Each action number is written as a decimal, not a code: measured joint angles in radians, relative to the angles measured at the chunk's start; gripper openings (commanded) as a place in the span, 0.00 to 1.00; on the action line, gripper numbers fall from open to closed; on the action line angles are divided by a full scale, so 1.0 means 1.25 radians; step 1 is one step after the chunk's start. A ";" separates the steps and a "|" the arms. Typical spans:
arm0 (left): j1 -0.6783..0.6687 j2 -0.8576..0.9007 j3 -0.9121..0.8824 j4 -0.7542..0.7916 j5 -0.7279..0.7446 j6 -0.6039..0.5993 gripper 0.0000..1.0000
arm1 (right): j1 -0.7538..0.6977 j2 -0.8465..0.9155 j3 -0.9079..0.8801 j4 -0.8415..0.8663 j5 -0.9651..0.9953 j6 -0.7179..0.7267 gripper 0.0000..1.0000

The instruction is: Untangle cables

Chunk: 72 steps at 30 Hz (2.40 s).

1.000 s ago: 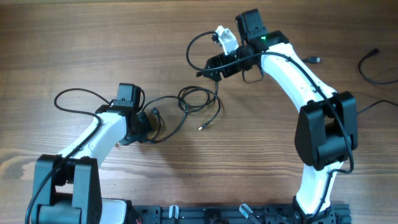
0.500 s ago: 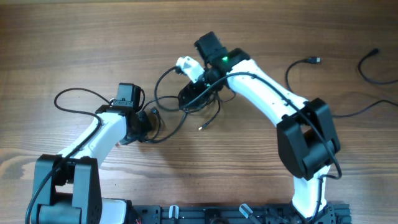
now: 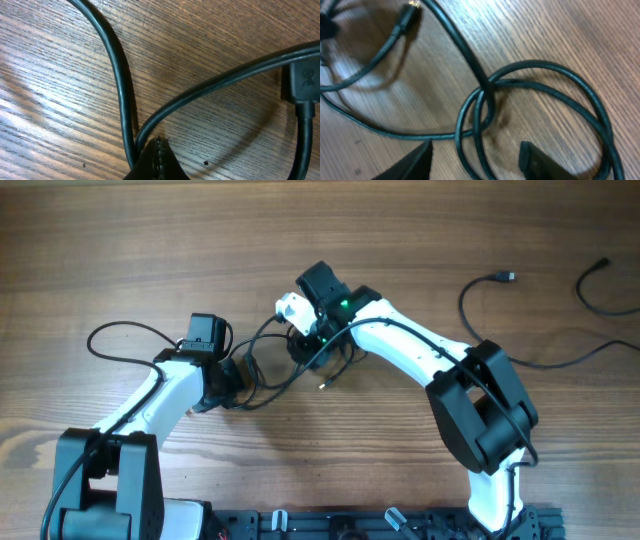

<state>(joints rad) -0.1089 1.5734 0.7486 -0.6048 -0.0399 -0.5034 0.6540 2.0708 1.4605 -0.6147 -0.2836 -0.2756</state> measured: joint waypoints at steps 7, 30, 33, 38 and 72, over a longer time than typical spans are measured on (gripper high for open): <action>0.000 0.000 0.000 0.000 0.000 0.000 0.04 | 0.000 0.005 -0.028 0.026 0.019 0.012 0.05; 0.000 0.000 0.000 0.009 0.006 0.000 0.04 | -0.313 -0.186 0.045 -0.026 -0.577 0.400 0.04; 0.000 0.000 0.000 0.010 0.006 0.000 0.04 | -0.402 -0.186 0.045 -0.029 -0.671 0.424 0.04; 0.000 0.000 0.000 0.007 -0.012 -0.001 0.04 | -0.541 -0.186 0.045 -0.071 -0.736 0.448 0.04; -0.036 0.010 -0.019 0.215 0.494 0.023 0.63 | -0.695 -0.186 -0.225 0.042 -0.806 0.381 0.04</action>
<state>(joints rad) -0.1535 1.5856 0.7254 -0.3363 0.5781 -0.4747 -0.2146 1.8381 1.1793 -0.5621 -1.2907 0.2005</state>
